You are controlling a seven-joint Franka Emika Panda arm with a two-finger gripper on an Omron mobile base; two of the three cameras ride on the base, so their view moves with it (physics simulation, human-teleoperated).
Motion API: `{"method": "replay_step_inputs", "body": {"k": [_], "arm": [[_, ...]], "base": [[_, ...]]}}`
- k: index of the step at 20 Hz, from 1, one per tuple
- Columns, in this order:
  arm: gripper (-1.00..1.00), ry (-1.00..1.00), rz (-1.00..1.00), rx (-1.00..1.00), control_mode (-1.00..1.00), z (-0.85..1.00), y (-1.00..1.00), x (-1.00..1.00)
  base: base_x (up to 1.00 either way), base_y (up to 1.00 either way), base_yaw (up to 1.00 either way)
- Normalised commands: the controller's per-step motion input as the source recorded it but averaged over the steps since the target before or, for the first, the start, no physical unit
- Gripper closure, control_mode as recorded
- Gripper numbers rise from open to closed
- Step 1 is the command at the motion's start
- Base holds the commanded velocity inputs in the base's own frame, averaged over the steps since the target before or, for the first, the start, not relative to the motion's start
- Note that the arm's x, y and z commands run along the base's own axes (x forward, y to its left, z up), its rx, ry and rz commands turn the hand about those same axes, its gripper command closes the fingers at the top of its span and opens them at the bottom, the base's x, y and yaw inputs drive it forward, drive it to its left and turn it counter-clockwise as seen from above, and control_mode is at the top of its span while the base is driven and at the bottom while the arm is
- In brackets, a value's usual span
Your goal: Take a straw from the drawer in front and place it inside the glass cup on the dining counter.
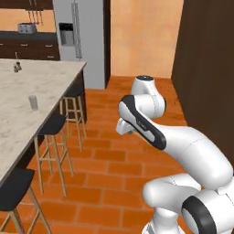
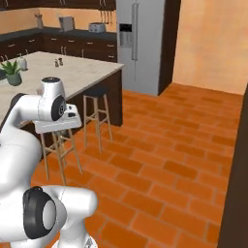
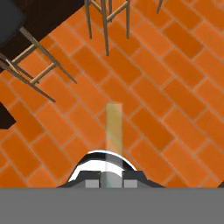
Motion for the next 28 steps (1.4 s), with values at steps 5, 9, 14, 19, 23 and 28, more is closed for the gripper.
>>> {"method": "replay_step_inputs", "body": {"k": [5, 9, 14, 19, 23, 28], "arm": [[1.0, 0.0, 0.0, 0.0, 1.0, 0.0, 0.0, 0.0], [1.0, 0.0, 0.0, 0.0, 1.0, 0.0, 0.0, 0.0], [1.0, 0.0, 0.0, 0.0, 1.0, 0.0, 0.0, 0.0], [1.0, 0.0, 0.0, 0.0, 1.0, 0.0, 0.0, 0.0], [1.0, 0.0, 0.0, 0.0, 1.0, 0.0, 0.0, 0.0], [1.0, 0.0, 0.0, 0.0, 1.0, 0.0, 0.0, 0.0]], "base": [[0.97, -0.55, 0.58], [0.92, -0.5, 0.62], [0.87, -0.52, 0.63], [0.82, -0.51, 0.61], [0.87, -0.39, 0.6], [0.89, -0.24, 0.54]]}}
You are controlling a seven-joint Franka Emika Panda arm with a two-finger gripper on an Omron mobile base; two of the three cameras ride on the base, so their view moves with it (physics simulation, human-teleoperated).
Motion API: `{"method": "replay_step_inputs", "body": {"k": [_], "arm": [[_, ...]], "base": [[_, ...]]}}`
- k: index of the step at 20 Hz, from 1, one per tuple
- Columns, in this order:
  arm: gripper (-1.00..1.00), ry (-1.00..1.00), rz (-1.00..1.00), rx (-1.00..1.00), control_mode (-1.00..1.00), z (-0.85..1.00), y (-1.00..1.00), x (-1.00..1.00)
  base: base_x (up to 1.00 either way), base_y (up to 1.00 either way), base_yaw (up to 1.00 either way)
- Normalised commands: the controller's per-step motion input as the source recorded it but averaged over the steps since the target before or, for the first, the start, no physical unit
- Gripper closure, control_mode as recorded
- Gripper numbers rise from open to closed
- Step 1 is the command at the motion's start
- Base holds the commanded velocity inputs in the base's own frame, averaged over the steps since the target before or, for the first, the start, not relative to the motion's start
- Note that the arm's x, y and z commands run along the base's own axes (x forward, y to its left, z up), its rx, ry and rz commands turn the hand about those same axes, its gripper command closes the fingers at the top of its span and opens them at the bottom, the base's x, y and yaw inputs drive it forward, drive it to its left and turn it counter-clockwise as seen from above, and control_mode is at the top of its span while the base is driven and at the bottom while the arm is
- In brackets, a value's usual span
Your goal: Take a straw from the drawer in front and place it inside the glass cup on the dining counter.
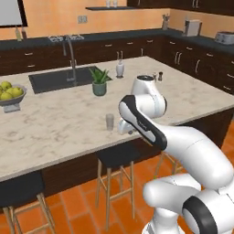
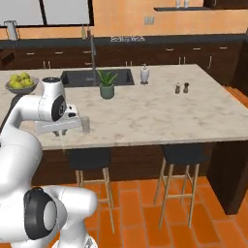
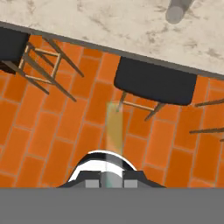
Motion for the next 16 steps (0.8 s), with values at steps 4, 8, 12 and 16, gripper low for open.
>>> {"method": "replay_step_inputs", "body": {"k": [4, 8, 12, 16], "arm": [[1.0, 0.0, 0.0, 0.0, 1.0, 0.0, 0.0, 0.0], [1.0, 0.0, 0.0, 0.0, 1.0, 0.0, 0.0, 0.0], [1.0, 0.0, 0.0, 0.0, 1.0, 0.0, 0.0, 0.0], [1.0, 0.0, 0.05, 0.01, -1.0, 0.07, -0.06, 0.09]], "base": [[0.99, -0.16, 0.4], [0.91, -0.24, 0.22], [0.99, -0.23, 0.16], [0.69, -0.14, 0.12]]}}
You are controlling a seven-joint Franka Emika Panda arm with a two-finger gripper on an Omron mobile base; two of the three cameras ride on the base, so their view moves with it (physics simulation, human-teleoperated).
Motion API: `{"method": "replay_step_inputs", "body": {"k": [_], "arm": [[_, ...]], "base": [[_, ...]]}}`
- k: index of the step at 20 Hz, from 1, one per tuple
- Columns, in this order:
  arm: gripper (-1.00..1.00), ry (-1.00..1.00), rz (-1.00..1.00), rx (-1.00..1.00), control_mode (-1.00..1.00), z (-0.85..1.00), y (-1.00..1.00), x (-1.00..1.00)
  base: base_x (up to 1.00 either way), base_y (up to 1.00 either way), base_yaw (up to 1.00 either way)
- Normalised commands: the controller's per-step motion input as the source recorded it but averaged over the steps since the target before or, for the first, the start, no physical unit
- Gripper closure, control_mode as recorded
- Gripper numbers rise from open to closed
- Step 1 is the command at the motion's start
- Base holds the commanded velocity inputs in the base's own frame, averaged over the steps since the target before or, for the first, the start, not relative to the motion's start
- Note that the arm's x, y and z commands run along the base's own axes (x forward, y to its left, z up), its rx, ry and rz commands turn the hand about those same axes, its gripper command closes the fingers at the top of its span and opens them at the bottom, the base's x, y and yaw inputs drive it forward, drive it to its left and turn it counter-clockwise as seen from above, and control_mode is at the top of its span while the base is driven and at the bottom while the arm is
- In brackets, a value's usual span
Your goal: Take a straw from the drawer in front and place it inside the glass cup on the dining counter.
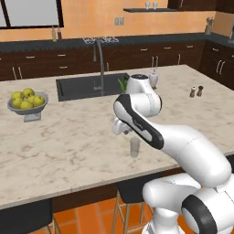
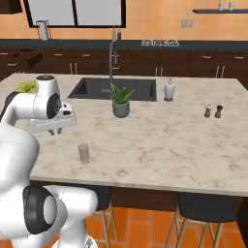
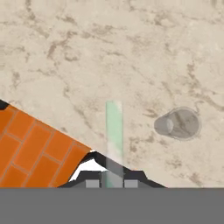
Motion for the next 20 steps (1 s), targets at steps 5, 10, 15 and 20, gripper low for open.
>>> {"method": "replay_step_inputs", "body": {"k": [5, 10, 15, 20], "arm": [[1.0, -0.19, 0.31, 0.16, -1.0, 0.39, -0.56, 0.0], [1.0, -0.19, 0.34, 0.29, -1.0, 0.12, -0.58, 0.0], [1.0, -0.11, 0.22, 0.33, -1.0, 0.0, -0.06, 0.22], [1.0, -0.07, 0.05, 0.26, -1.0, 0.0, 0.05, 0.37]], "base": [[0.0, 0.0, 0.0], [0.0, 0.0, 0.0], [0.0, 0.0, 0.0], [0.0, 0.0, 0.0]]}}
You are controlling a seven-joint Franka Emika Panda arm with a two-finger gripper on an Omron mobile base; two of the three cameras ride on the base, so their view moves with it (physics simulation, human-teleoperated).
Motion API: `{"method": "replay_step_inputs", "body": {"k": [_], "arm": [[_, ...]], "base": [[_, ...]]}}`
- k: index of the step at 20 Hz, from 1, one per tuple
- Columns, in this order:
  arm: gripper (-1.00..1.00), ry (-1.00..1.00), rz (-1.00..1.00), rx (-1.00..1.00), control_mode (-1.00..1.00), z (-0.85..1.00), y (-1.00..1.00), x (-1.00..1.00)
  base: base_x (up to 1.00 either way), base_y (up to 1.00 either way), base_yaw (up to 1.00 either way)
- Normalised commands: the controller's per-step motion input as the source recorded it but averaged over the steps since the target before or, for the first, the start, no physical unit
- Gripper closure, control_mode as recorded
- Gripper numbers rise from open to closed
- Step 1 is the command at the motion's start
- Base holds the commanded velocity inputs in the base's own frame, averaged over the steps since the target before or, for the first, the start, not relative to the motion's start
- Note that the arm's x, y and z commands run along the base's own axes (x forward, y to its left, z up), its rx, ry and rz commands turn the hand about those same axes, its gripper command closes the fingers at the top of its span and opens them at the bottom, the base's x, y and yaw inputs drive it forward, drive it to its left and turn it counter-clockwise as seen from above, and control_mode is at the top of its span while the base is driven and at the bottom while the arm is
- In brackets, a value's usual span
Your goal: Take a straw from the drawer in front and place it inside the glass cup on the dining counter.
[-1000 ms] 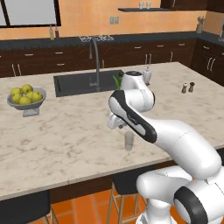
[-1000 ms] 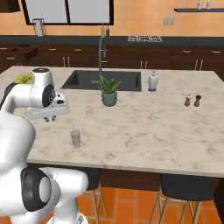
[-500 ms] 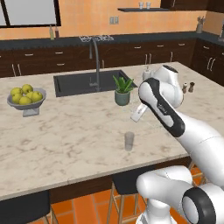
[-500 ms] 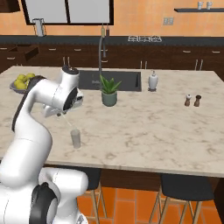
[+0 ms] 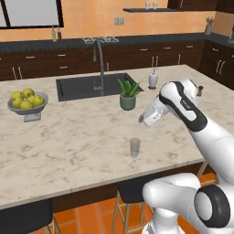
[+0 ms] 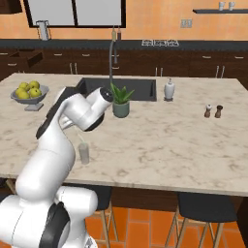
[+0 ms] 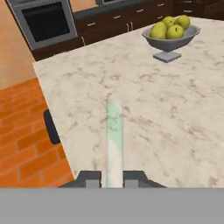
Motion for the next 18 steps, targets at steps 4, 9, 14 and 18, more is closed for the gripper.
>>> {"method": "replay_step_inputs", "body": {"k": [4, 9, 14, 18], "arm": [[1.0, -0.08, 0.05, 0.33, -1.0, 0.0, 0.02, 0.15], [1.0, -0.12, 0.03, 0.31, -1.0, 0.0, 0.24, 0.05], [1.0, 0.0, 0.0, 0.05, -1.0, -0.14, 0.14, 0.51], [1.0, 0.0, 0.0, 0.0, -1.0, -0.11, 0.0, 0.2]], "base": [[0.0, 0.0, 0.0], [0.0, 0.0, 0.0], [0.0, 0.0, 0.0], [0.0, 0.0, 0.0]]}}
